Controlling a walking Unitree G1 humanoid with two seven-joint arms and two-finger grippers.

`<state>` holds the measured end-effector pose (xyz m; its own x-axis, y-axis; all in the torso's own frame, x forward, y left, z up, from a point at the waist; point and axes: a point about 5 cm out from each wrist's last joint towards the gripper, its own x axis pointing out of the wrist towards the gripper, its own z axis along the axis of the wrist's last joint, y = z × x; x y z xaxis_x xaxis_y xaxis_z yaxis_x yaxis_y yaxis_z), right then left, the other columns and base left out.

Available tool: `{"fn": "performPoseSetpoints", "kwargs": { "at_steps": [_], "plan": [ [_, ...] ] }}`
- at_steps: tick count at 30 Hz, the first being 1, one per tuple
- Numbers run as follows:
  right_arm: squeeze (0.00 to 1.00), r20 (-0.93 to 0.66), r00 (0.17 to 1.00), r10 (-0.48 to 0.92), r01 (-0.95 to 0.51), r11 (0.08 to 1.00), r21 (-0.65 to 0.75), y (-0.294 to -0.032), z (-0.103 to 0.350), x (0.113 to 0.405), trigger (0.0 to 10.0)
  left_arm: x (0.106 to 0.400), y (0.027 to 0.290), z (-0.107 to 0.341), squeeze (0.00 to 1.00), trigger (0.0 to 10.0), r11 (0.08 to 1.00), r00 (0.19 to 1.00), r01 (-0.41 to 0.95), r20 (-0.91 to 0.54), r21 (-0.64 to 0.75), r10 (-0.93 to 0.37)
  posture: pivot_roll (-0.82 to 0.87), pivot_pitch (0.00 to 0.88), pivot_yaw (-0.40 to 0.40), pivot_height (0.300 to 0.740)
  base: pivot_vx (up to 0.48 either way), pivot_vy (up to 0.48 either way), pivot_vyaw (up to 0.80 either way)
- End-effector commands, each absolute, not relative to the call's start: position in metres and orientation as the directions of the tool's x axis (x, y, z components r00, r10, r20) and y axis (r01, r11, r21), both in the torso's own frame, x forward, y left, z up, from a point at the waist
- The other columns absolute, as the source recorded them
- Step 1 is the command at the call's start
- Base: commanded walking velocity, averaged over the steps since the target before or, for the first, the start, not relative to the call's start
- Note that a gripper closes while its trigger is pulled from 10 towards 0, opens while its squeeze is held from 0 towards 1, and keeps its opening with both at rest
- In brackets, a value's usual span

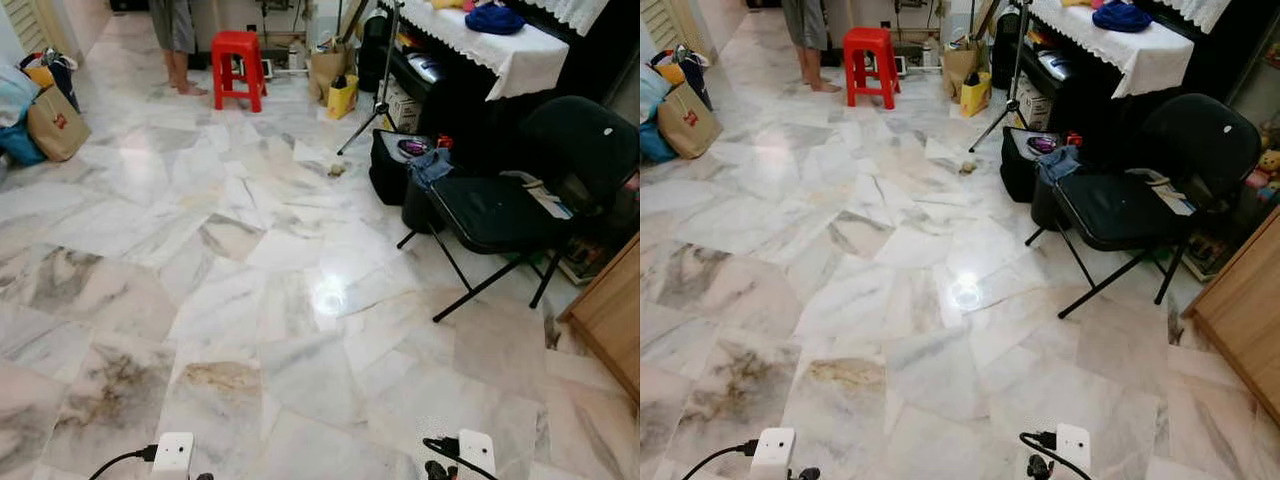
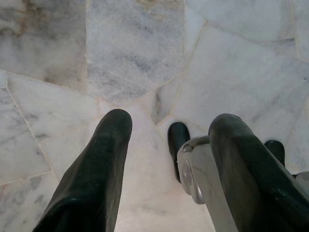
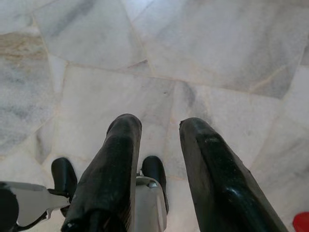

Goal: Hang keys on a hook

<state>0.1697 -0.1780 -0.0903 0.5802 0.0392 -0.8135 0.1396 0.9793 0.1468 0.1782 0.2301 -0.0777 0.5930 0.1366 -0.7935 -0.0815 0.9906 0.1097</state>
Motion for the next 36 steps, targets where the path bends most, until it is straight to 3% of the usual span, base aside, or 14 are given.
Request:
{"fn": "performPoseSetpoints", "kwargs": {
  "at_steps": [1,13,36],
  "plan": [
    [0.0,-0.824,0.566,0.035,0.141,0.98,0.138,-0.18,-0.092,0.165,10.0,0.173,0.233,-0.08,0.0,10.0,0.987,0.572,-0.103,-0.805,0.12,0.157,0.06,0.0,-0.052,0.74,0.0,-0.48,-0.76],
    [0.0,-0.814,0.58,0.037,0.141,0.979,0.146,-0.179,-0.087,0.178,10.0,0.18,0.234,-0.076,0.0,10.0,0.988,0.592,-0.081,-0.791,0.133,0.155,0.06,0.0,-0.048,0.74,0.0,-0.308,-0.76],
    [0.0,-0.819,0.573,0.045,0.123,0.983,0.14,-0.18,-0.088,0.175,10.0,0.182,0.228,-0.076,0.0,10.0,0.991,0.601,-0.061,-0.789,0.116,0.129,0.06,0.0,-0.047,0.74,0.0,0.0,-0.76]
  ]
}}
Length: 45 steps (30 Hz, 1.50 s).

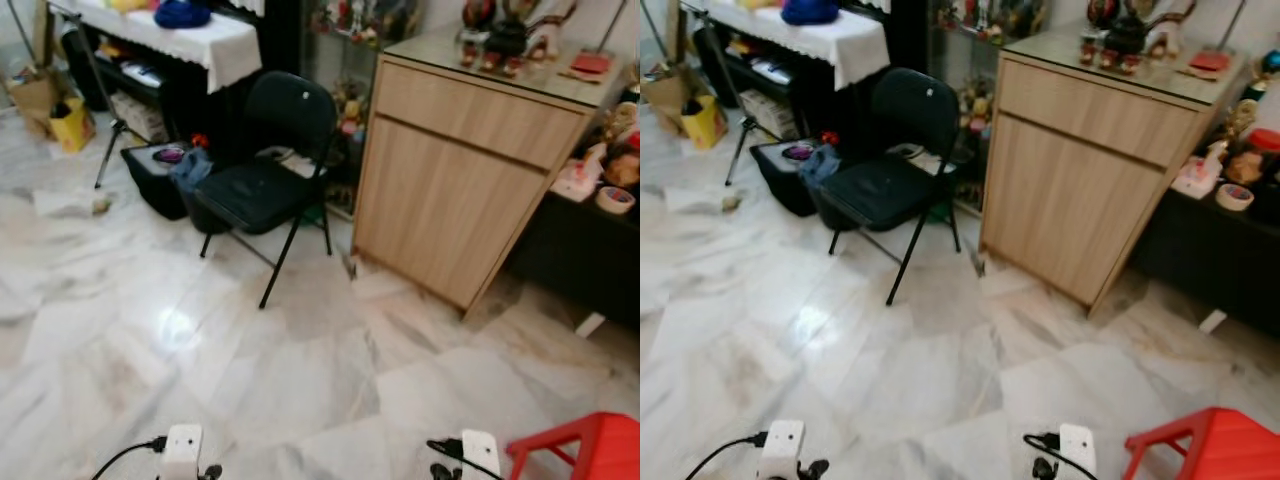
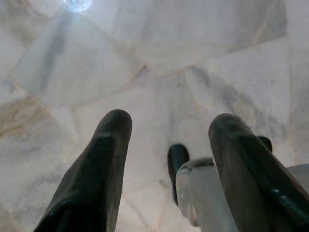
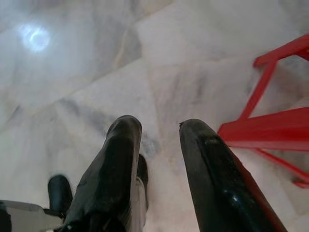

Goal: Hang keys on a hook

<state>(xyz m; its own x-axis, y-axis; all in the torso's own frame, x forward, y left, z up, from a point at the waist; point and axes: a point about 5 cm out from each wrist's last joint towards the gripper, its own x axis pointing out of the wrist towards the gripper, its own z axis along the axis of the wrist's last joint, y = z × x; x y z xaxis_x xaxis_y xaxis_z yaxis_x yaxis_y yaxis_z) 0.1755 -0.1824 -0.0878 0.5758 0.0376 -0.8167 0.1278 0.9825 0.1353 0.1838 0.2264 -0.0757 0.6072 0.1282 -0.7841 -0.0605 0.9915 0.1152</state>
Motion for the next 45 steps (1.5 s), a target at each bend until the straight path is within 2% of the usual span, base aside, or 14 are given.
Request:
{"fn": "performPoseSetpoints", "kwargs": {
  "at_steps": [1,4,7,41,45],
  "plan": [
    [0.0,-0.819,0.572,0.045,0.122,0.983,0.14,-0.1795,-0.0885,0.1745,10.0,0.1819,0.2275,-0.0765,0.0,10.0,0.992,0.6,-0.057,-0.79,0.117,0.127,0.06,0.0,-0.048,0.74,0.0,0.0,-0.76],
    [0.0,-0.819,0.571,0.05,0.115,0.984,0.14,-0.1792,-0.0887,0.174,10.0,0.1822,0.2254,-0.0769,0.0,10.0,0.991,0.596,0.001,-0.796,0.132,0.105,0.06,0.0,-0.048,0.74,0.0,0.0,-0.75],
    [0.0,-0.819,0.571,0.047,0.123,0.982,0.142,-0.1798,-0.0889,0.1735,10.0,0.1811,0.2267,-0.0772,0.0,10.0,0.991,0.594,-0.03,-0.795,0.129,0.121,0.05,0.0,-0.047,0.74,0.0,0.0,-0.76],
    [0.0,-0.818,0.574,0.037,0.143,0.979,0.145,-0.1819,-0.0894,0.1716,10.0,0.1847,0.2233,-0.0757,0.0,10.0,0.991,0.611,-0.001,-0.784,0.133,0.106,0.06,0.0,-0.055,0.74,0.0,0.0,-0.75],
    [0.0,-0.813,0.582,0.032,0.147,0.979,0.143,-0.1827,-0.0887,0.1726,10.0,0.1856,0.2228,-0.0753,0.0,10.0,0.991,0.615,0.004,-0.782,0.136,0.104,0.06,0.0,-0.057,0.74,0.0,0.0,0.0]
  ]
}}
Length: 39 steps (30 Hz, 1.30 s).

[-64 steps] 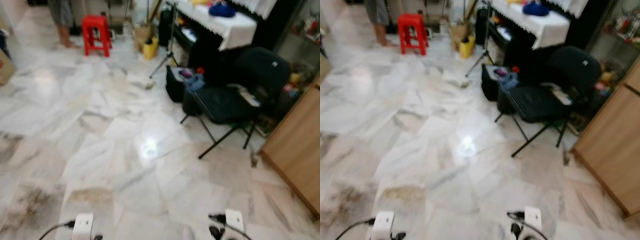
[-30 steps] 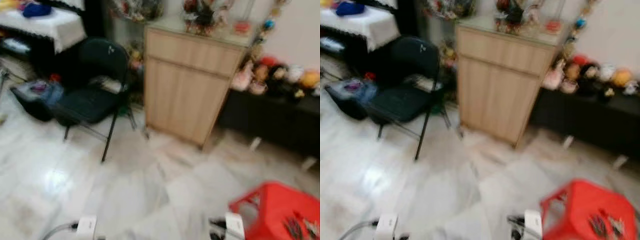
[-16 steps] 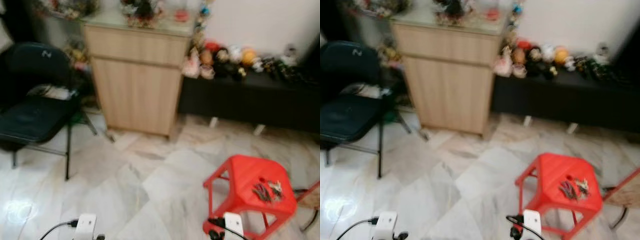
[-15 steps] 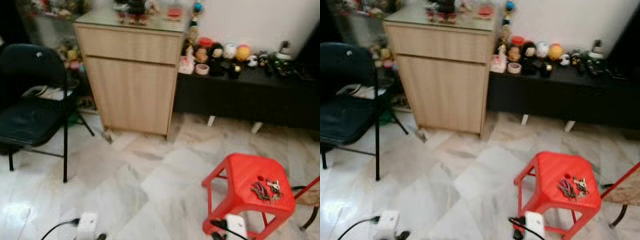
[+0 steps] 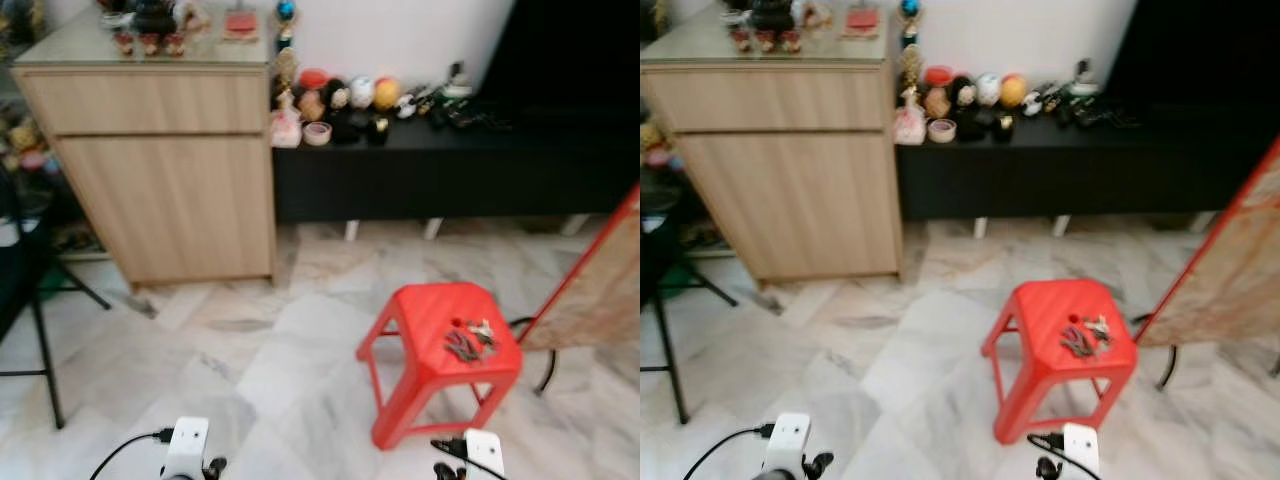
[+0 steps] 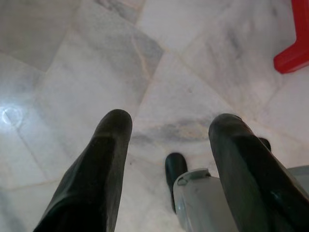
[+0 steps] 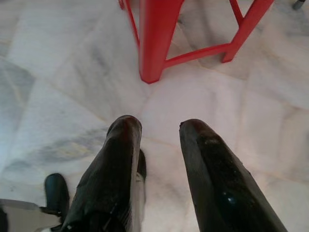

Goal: Hang keys on a hook

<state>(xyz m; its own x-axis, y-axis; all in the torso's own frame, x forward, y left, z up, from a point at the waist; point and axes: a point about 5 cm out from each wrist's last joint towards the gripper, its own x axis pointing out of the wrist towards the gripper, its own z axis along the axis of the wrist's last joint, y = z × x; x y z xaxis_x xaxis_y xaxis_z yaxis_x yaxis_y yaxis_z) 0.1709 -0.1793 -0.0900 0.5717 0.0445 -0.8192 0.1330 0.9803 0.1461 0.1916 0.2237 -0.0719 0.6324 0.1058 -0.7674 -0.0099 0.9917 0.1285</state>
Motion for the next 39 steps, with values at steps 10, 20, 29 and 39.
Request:
{"fn": "performPoseSetpoints", "kwargs": {
  "at_steps": [10,20,29,39],
  "plan": [
    [0.0,-0.808,0.589,0.025,0.148,0.979,0.138,-0.184,-0.088,0.174,10.0,0.187,0.223,-0.074,0.0,10.0,0.99,0.621,0.004,-0.777,0.139,0.107,0.06,0.0,-0.057,0.74,0.0,-0.325,0.0],
    [0.0,-0.801,0.598,0.026,0.148,0.979,0.142,-0.183,-0.087,0.175,10.0,0.187,0.222,-0.074,0.0,10.0,0.991,0.622,0.007,-0.776,0.137,0.103,0.07,0.0,-0.059,0.74,0.0,-0.41,0.0],
    [0.0,-0.783,0.622,0.03,0.14,0.979,0.15,-0.183,-0.085,0.178,10.0,0.196,0.222,-0.069,0.0,10.0,0.992,0.658,-0.04,-0.744,0.118,0.115,0.06,0.0,-0.059,0.74,0.0,-0.27,0.0],
    [0.0,-0.688,0.725,-0.017,0.143,0.982,0.126,-0.187,-0.077,0.186,10.0,0.252,0.212,-0.025,0.0,10.0,0.996,0.885,-0.015,-0.463,0.088,0.054,0.06,0.0,-0.063,0.74,0.0,0.0,0.0]
  ]
}}
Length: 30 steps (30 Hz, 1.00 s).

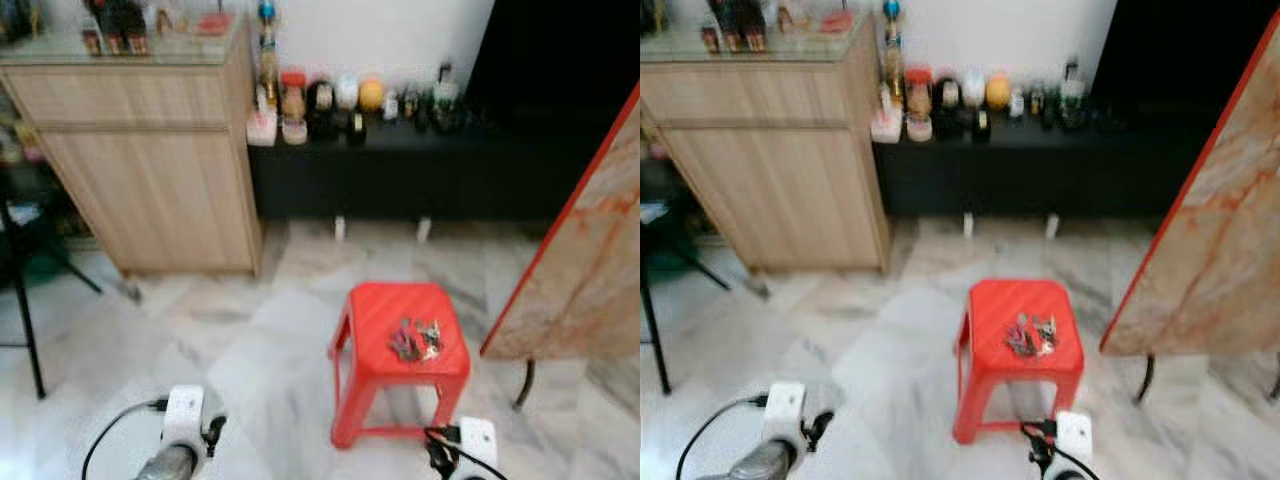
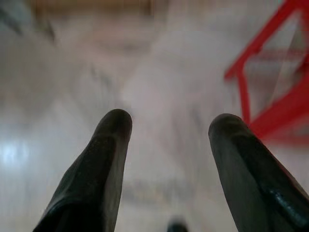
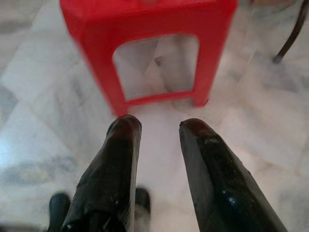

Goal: Hang keys on a hook

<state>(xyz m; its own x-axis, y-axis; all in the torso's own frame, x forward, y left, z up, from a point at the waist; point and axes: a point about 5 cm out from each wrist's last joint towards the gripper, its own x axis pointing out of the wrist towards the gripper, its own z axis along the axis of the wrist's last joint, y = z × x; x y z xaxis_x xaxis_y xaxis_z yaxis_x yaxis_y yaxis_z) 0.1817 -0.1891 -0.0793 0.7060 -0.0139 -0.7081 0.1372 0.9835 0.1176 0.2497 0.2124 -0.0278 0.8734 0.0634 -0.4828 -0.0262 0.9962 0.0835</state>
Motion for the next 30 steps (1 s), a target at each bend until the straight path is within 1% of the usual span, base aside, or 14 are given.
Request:
{"fn": "performPoseSetpoints", "kwargs": {
  "at_steps": [1,2,3,4,6,9,10,12,13,16,19,22,24,30],
  "plan": [
    [0.0,-0.6,0.8,-0.026,0.128,0.983,0.129,-0.181,-0.06,0.216,10.0,0.262,0.208,-0.014,0.0,10.0,0.996,0.916,0.005,-0.399,0.09,0.031,0.06,0.0,-0.064,0.74,0.0,0.0,0.0],
    [0.0,-0.537,0.843,-0.026,0.114,0.985,0.132,-0.175,-0.046,0.236,10.0,0.265,0.206,-0.011,0.0,10.0,0.995,0.926,0.015,-0.378,0.094,0.022,0.06,0.0,-0.064,0.74,0.0,0.0,0.0],
    [0.0,-0.537,0.843,-0.026,0.114,0.985,0.132,-0.175,-0.046,0.236,10.0,0.265,0.206,-0.011,0.0,10.0,0.995,0.926,0.015,-0.378,0.094,0.022,0.06,0.0,-0.064,0.74,0.0,0.0,0.0],
    [0.0,-0.392,0.919,-0.045,0.101,0.987,0.123,-0.169,-0.016,0.271,10.0,0.275,0.2,0.003,0.0,10.0,0.994,0.958,0.04,-0.286,0.098,-0.01,0.06,0.0,-0.064,0.74,0.0,0.0,0.0],
    [0.0,-0.311,0.949,-0.062,0.095,0.991,0.092,-0.169,-0.001,0.282,10.0,0.279,0.198,0.011,0.0,10.0,0.993,0.973,0.05,-0.231,0.106,-0.025,0.06,0.0,-0.064,0.74,0.0,0.0,0.0],
    [0.0,-0.167,0.982,-0.092,0.113,0.986,0.121,-0.172,0.021,0.293,10.0,0.28,0.201,0.021,0.0,10.0,0.995,0.988,0.043,-0.153,0.093,-0.029,0.06,0.0,-0.065,0.74,0.0,0.0,0.0],
    [0.0,-0.167,0.982,-0.092,0.113,0.986,0.121,-0.172,0.021,0.293,10.0,0.28,0.201,0.021,0.0,10.0,0.995,0.988,0.043,-0.153,0.093,-0.029,0.06,0.0,-0.065,0.74,0.0,0.0,0.0],
    [0.0,-0.083,0.992,-0.093,0.102,0.988,0.115,-0.175,0.033,0.294,10.0,0.273,0.203,0.027,0.0,10.0,0.993,0.995,0.052,-0.087,0.104,-0.043,0.05,0.0,-0.066,0.74,0.0,0.0,0.0],
    [0.0,-0.07,0.993,-0.095,0.102,0.989,0.111,-0.176,0.035,0.293,10.0,0.271,0.204,0.029,0.0,10.0,0.993,0.997,0.052,-0.068,0.106,-0.045,0.05,0.0,-0.066,0.74,0.0,0.0,0.0],
    [0.0,-0.04,0.995,-0.089,0.092,0.992,0.09,-0.179,0.035,0.284,10.0,0.267,0.209,0.04,0.0,10.0,0.995,1.0,0.029,-0.001,0.099,-0.029,0.06,0.0,-0.072,0.74,0.0,0.0,0.0],
    [0.0,-0.036,0.996,-0.081,0.084,0.993,0.078,-0.179,0.033,0.277,10.0,0.264,0.211,0.045,0.0,10.0,0.996,0.999,0.022,0.024,0.087,-0.025,0.06,0.0,-0.074,0.74,0.0,0.0,0.0],
    [0.0,-0.044,0.996,-0.077,0.079,0.994,0.07,-0.178,0.03,0.267,10.0,0.26,0.208,0.049,0.0,10.0,0.995,0.998,0.046,0.039,0.09,-0.049,0.06,0.0,-0.075,0.74,0.0,0.0,0.0],
    [0.0,-0.063,0.995,-0.078,0.083,0.995,0.065,-0.178,0.025,0.254,10.0,0.256,0.205,0.052,0.0,10.0,0.996,0.997,0.05,0.054,0.07,-0.054,0.06,0.0,-0.075,0.74,0.0,0.0,0.0],
    [0.0,-0.087,0.989,-0.124,0.131,0.988,0.084,-0.178,0.022,0.247,10.0,0.263,0.199,0.056,0.0,10.0,0.998,0.997,0.05,0.055,0.033,-0.052,0.05,0.0,-0.068,0.74,0.0,0.0,0.0]
  ]
}}
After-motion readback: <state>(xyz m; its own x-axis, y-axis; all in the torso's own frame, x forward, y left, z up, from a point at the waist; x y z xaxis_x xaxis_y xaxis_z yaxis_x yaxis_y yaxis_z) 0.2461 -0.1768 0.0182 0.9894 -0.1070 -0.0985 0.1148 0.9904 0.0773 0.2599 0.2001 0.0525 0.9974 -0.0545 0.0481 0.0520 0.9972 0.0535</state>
